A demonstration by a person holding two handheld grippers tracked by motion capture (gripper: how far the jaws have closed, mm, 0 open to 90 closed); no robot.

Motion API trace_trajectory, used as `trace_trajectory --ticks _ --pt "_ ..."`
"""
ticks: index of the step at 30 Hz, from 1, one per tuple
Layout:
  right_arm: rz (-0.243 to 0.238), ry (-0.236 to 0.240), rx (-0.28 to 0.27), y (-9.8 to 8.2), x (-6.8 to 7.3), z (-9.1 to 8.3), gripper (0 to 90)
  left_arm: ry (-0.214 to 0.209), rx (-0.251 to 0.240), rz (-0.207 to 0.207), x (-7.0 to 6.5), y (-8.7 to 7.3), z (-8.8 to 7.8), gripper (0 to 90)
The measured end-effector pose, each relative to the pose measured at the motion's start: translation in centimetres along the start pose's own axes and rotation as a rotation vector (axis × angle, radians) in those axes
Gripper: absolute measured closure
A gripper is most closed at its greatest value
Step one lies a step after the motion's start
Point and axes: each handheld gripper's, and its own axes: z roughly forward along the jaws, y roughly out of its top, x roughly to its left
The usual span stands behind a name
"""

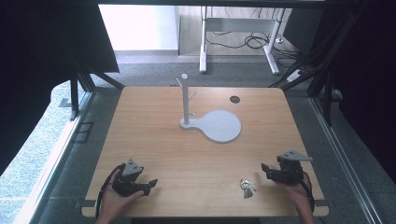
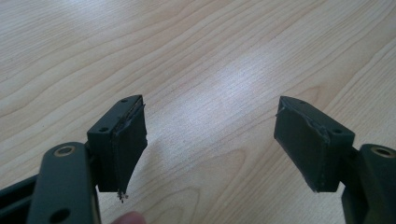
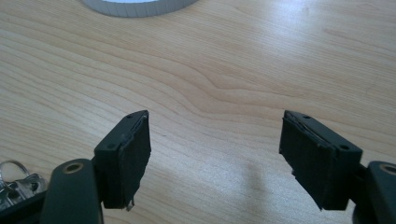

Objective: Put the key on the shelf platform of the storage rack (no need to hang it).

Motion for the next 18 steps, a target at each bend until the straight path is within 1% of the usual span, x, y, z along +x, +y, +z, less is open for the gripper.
trace_trajectory --ticks 3,5,7,8,16,18 --pt "-0.001 0.008 0.003 -0.02 0.01 -0.03 28.7 0.0 0.001 0.006 -0.07 -0.01 0.03 25.6" --pt "0.029 0.039 0.031 -0.03 -0.13 0.02 30.3 -0.001 0.0 0.008 -0.14 0.0 0.02 25.6" --pt "0.024 0.046 0.042 -0.04 -0.13 0.04 31.9 -0.003 0.0 0.008 -0.18 0.02 0.04 25.6" --pt "0.015 0.057 0.052 -0.01 -0.11 0.07 32.4 -0.004 0.002 0.009 -0.18 0.0 0.09 25.6" --pt "0.007 0.058 0.059 0.17 -0.36 0.14 33.5 0.0 0.004 0.0 0.09 -0.11 0.19 25.7" --pt "0.009 0.047 0.057 0.29 -0.27 0.06 34.5 0.0 0.006 -0.004 0.14 -0.16 0.22 25.7"
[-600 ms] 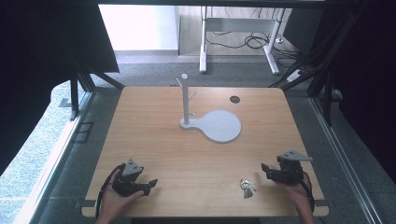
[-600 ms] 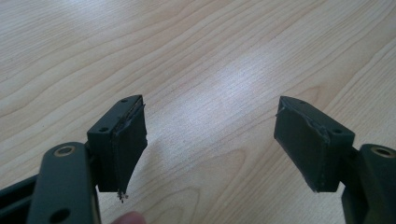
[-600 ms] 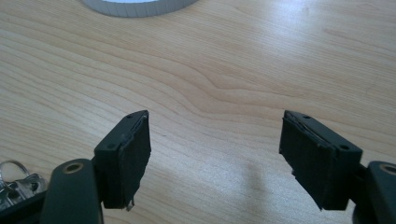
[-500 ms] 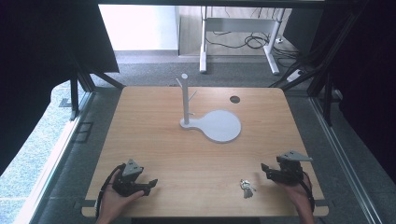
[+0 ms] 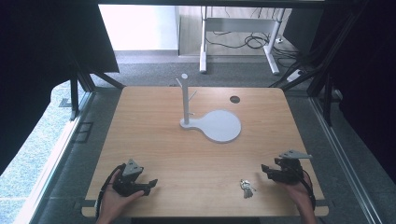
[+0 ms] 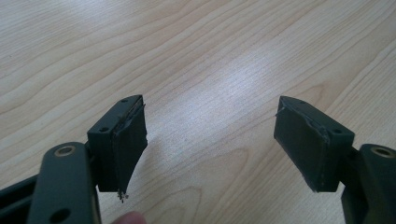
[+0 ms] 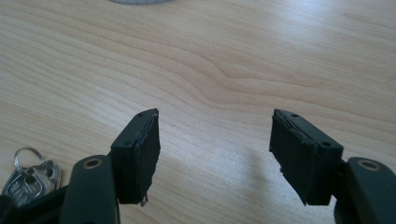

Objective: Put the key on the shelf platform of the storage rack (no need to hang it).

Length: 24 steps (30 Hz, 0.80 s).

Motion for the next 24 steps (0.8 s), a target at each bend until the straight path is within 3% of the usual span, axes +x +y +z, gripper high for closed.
trace_trajectory --ticks 4,10,24 --pt "-0.044 0.013 0.014 0.6 0.8 -0.5 35.9 0.009 0.005 -0.006 0.1 -0.1 0.0 25.8" --pt "-0.047 0.019 0.054 1.1 0.8 -1.0 40.6 0.012 -0.007 -0.004 -0.1 0.2 -0.3 25.8" --pt "-0.127 0.066 0.156 3.9 2.3 -3.1 46.2 0.001 -0.001 0.01 -0.5 0.2 -0.2 25.8"
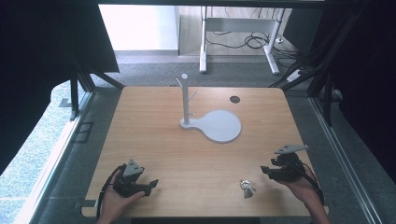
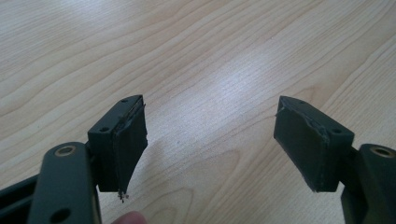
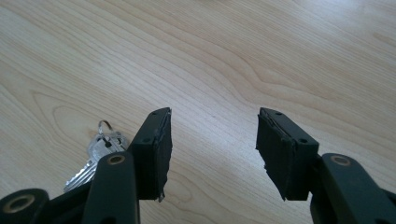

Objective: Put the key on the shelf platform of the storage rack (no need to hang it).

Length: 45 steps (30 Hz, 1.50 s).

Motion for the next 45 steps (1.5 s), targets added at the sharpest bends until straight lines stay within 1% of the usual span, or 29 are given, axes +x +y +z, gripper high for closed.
trace_trajectory --ticks 1,4,6,10,11,12,14,15,16,18,23,27,28,31,35,39,45 --pt "-0.008 0.004 0.011 0.4 0.1 -0.1 46.5 -0.002 0.004 0.002 0.0 0.0 0.1 25.8" --pt "-0.013 0.012 0.019 0.7 0.2 0.0 46.8 -0.004 0.004 0.002 -0.1 0.0 0.2 25.9" --pt "-0.027 0.013 0.029 1.0 0.3 0.0 47.6 -0.007 0.005 0.005 -0.2 0.0 0.3 25.8" --pt "-0.055 0.02 0.038 1.6 0.9 -0.1 48.6 -0.007 0.009 0.009 -0.3 0.0 0.3 25.8" --pt "-0.067 0.031 0.048 1.8 1.2 -0.1 50.0 -0.008 0.01 0.008 -0.3 0.0 0.4 25.8" --pt "-0.067 0.031 0.048 1.8 1.2 -0.1 50.0 -0.009 0.01 0.01 -0.3 0.0 0.3 25.8" --pt "-0.076 0.038 0.067 2.0 1.6 0.1 52.8 -0.009 0.007 0.013 -0.4 0.1 0.3 25.8" --pt "-0.084 0.037 0.087 2.1 1.7 0.3 53.9 -0.01 0.007 0.014 -0.4 0.1 0.3 25.8" --pt "-0.084 0.037 0.087 2.1 1.7 0.3 53.9 -0.009 0.01 0.014 -0.4 0.1 0.3 25.8" --pt "-0.082 0.047 0.111 2.3 1.8 0.5 54.1 -0.008 0.012 0.012 -0.4 0.1 0.3 25.8" --pt "-0.084 0.065 0.138 2.4 2.1 0.9 54.2 -0.011 0.02 0.014 -0.5 0.1 0.5 25.8" --pt "-0.095 0.066 0.152 2.5 2.3 1.2 54.4 -0.015 0.015 0.011 -0.5 0.1 0.4 25.8" --pt "-0.092 0.05 0.157 2.5 2.5 1.3 54.9 -0.014 0.015 0.004 -0.5 0.0 0.4 25.9" --pt "-0.091 0.048 0.168 2.6 2.6 1.4 55.4 -0.02 0.013 0.008 -0.6 0.0 0.4 25.9" --pt "-0.102 0.059 0.193 2.7 2.9 1.7 56.8 -0.018 0.012 0.009 -0.4 0.0 0.4 25.9" --pt "-0.108 0.071 0.22 2.8 3.2 2.3 59.3 -0.015 0.01 -0.003 -0.3 -0.1 0.3 25.9" --pt "-0.12 0.086 0.248 2.8 3.9 2.8 61.3 -0.017 0.006 0.005 -0.4 -0.1 0.2 25.9"
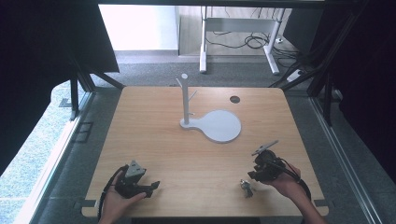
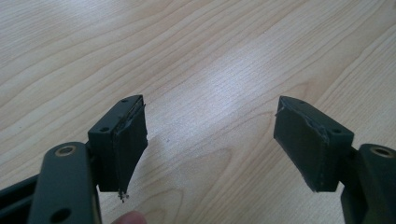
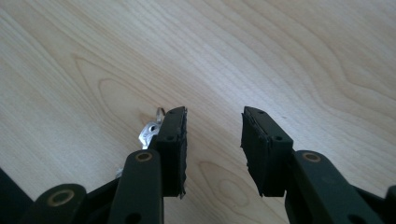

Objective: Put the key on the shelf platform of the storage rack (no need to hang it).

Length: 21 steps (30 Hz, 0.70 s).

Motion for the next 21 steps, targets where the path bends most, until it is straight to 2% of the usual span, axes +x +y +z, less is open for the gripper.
trace_trajectory --ticks 5,9,16,21 --pt "-0.007 0.015 0.016 0.1 0.4 0.3 62.0 0.0 -0.001 0.002 0.1 0.0 -0.1 25.9" --pt "-0.011 0.037 0.028 0.3 0.6 0.7 63.3 0.005 -0.023 0.008 0.0 0.1 -0.3 26.6" --pt "-0.014 0.075 0.058 0.6 1.2 1.6 67.2 0.003 -0.015 0.011 0.0 0.1 -0.2 26.5" --pt "-0.025 0.082 0.083 0.7 1.4 2.2 71.6 0.0 -0.007 0.009 0.0 0.0 -0.1 26.5"
